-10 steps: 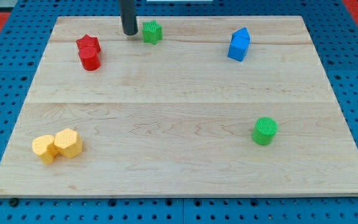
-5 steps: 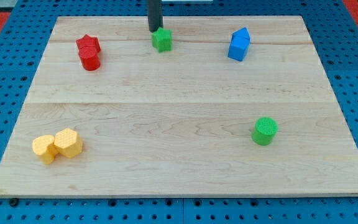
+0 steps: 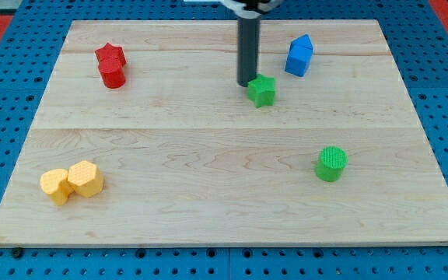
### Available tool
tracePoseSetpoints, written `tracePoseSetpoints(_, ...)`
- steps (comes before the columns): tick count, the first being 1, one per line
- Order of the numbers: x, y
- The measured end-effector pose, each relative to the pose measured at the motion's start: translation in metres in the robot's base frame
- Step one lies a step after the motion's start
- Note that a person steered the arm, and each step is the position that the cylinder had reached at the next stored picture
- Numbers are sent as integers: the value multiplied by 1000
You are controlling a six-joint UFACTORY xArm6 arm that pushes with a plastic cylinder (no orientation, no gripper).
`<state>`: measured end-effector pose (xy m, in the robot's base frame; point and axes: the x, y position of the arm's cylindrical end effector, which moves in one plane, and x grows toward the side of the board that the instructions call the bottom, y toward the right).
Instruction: Move the green star to the top left of the green circle
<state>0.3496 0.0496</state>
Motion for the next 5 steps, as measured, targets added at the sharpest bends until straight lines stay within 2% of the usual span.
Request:
tracePoseSetpoints(2, 47, 52)
tracePoseSetpoints(5, 122, 58)
